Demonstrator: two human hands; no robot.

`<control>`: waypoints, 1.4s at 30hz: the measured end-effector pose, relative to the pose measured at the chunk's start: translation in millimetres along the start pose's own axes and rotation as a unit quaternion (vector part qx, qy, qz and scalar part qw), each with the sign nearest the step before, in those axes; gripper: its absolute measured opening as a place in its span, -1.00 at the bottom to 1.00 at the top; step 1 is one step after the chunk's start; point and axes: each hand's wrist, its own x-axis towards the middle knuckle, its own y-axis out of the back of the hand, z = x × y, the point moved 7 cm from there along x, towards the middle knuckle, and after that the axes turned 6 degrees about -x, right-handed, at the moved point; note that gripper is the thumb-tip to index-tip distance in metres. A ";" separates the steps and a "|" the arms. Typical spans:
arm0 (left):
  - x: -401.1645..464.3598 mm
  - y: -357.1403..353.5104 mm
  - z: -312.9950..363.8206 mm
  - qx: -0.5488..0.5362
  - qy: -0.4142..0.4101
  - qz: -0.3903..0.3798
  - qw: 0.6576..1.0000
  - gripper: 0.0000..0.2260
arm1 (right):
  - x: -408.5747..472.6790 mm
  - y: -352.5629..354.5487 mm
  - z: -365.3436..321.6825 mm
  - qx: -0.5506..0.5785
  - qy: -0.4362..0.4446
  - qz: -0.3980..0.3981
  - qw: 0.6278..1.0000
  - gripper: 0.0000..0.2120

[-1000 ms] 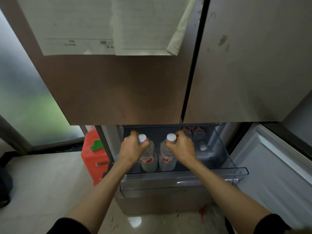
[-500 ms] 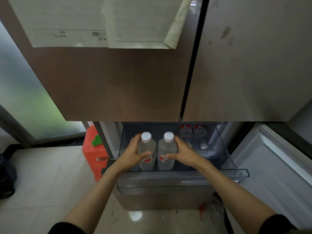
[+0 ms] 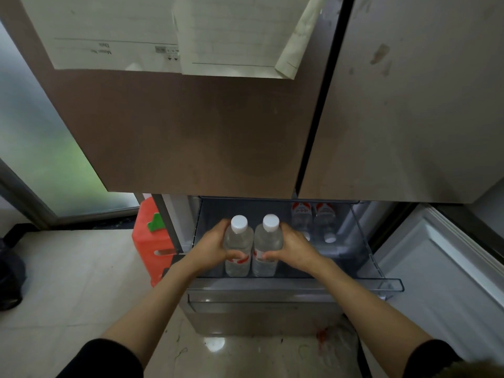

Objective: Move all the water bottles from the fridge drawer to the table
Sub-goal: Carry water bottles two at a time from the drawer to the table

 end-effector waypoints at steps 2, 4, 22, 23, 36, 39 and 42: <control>-1.9 2.2 5.0 0.016 -0.009 0.009 1.000 -0.36 | -1.5 2.0 0.2 0.009 -0.010 0.013 1.000 -0.32; -4.9 5.8 8.7 0.042 -0.024 0.028 0.998 -0.37 | -3.5 3.6 -0.8 0.024 -0.012 0.028 0.999 -0.32; -141.6 84.0 111.7 -0.137 -0.152 0.324 0.924 -0.32 | -101.5 85.6 -109.8 0.205 0.155 0.194 0.947 -0.27; -154.4 88.1 115.8 -0.153 -0.154 0.345 0.913 -0.38 | -105.9 84.8 -116.3 0.244 0.162 0.183 0.938 -0.28; -395.6 88.2 36.1 -0.139 -0.010 0.560 0.817 -0.60 | -187.2 -59.8 -236.2 0.234 0.300 -0.094 0.920 -0.55; -466.1 95.3 18.2 -0.124 0.021 0.608 0.784 -0.58 | -217.4 -100.5 -288.5 0.219 0.344 -0.143 0.902 -0.61; -541.2 103.0 1.1 -0.109 0.051 0.664 0.738 -0.53 | -252.2 -145.4 -339.7 0.213 0.374 -0.183 0.884 -0.61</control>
